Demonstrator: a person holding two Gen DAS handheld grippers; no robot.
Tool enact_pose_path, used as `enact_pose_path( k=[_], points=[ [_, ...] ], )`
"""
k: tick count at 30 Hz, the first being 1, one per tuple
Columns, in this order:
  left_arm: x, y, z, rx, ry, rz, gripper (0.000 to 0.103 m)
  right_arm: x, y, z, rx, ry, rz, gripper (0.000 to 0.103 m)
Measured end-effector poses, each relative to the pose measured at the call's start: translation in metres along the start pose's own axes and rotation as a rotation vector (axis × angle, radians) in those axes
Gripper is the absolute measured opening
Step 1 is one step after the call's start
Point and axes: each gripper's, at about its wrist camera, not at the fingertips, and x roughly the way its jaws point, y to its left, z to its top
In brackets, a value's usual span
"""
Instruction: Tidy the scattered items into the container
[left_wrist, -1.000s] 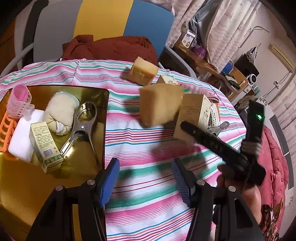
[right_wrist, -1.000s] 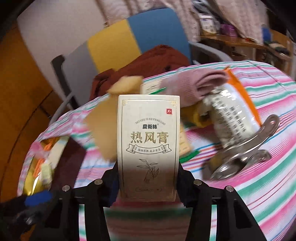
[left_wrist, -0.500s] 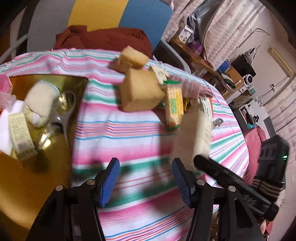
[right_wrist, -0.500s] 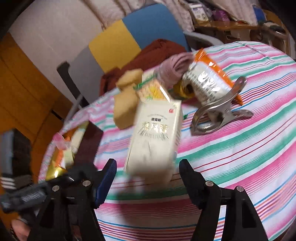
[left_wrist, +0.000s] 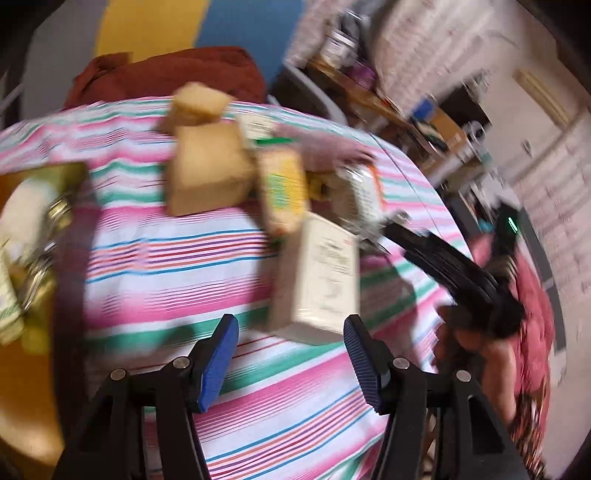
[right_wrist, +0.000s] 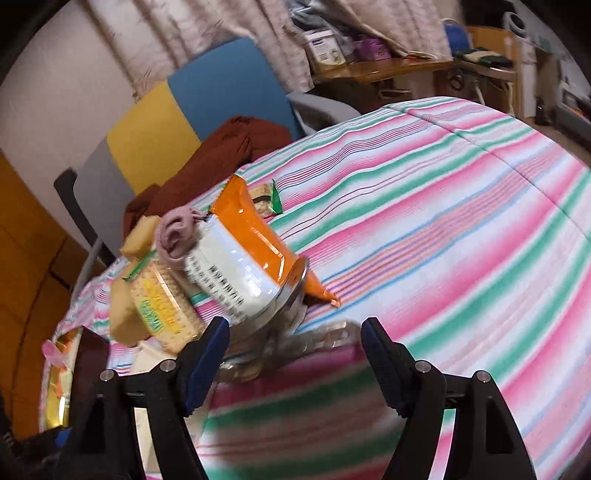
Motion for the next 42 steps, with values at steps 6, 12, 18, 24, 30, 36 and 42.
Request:
enact_pose_path(
  k=[6, 12, 18, 24, 30, 36, 42],
  points=[
    [0.039, -0.031, 0.006, 0.12, 0.052, 0.079, 0.062, 0.003, 0.0, -0.017, -0.015, 0.069, 0.178, 0.077],
    [0.046, -0.008, 0.002, 0.065, 0.071, 0.116, 0.062, -0.022, 0.014, -0.06, -0.062, 0.113, 0.286, 0.077],
    [0.034, 0.024, -0.017, -0.001, 0.076, 0.107, 0.056, -0.048, 0.014, -0.078, -0.041, 0.091, 0.287, 0.077],
    [0.021, 0.033, -0.019, -0.067, 0.06, 0.069, 0.057, -0.07, 0.017, -0.056, 0.034, -0.034, 0.314, 0.086],
    [0.009, 0.024, -0.018, -0.002, 0.031, 0.082, 0.057, -0.043, 0.062, -0.041, -0.182, 0.057, 0.133, 0.086],
    [0.005, 0.023, -0.014, 0.003, 0.018, 0.077, 0.058, -0.008, 0.093, -0.056, -0.383, 0.177, -0.056, 0.065],
    [0.018, 0.021, -0.024, 0.024, 0.085, 0.085, 0.059, -0.006, 0.077, -0.07, -0.344, 0.201, -0.063, 0.047]
  ],
)
